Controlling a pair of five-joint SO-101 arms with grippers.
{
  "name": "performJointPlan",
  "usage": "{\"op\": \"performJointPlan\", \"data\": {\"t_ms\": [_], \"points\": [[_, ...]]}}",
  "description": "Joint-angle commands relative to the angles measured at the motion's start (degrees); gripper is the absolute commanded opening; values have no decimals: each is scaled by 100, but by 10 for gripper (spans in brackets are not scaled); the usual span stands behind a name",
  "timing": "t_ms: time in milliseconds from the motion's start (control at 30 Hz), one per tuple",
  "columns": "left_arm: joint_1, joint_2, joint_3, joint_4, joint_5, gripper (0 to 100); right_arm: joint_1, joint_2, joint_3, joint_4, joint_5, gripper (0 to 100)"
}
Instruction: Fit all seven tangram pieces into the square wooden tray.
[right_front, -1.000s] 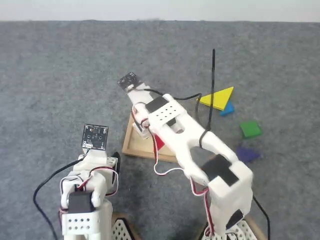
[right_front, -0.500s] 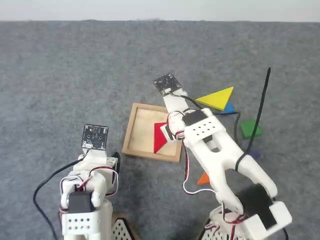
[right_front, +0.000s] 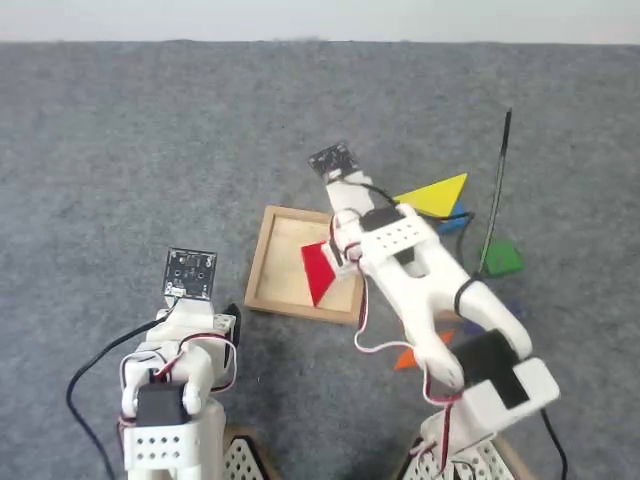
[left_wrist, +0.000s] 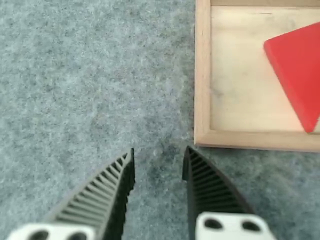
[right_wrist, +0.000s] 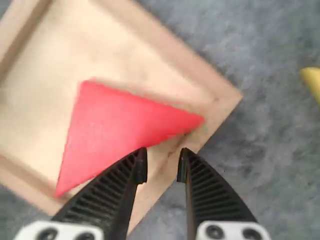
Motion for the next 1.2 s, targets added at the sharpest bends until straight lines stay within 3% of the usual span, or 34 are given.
{"op": "performJointPlan", "data": {"t_ms": [0, 200, 467, 733, 933, 1167], "points": [[9, -158, -48, 53, -35, 153, 242, 207, -774, -75, 290, 106], [9, -158, -48, 53, -35, 153, 171, 629, -1503, -31, 316, 105], [9, -158, -48, 53, -35, 153, -857, 664, -2259, 127, 316, 109], [9, -158, -48, 53, -35, 153, -954, 1824, -2910, 470, 290, 107], [9, -158, -48, 53, -35, 153, -1007, 2018, -2796, 787, 290, 104], [9, -158, -48, 53, -35, 153, -1156, 1235, -1767, 646, 404, 104]]}}
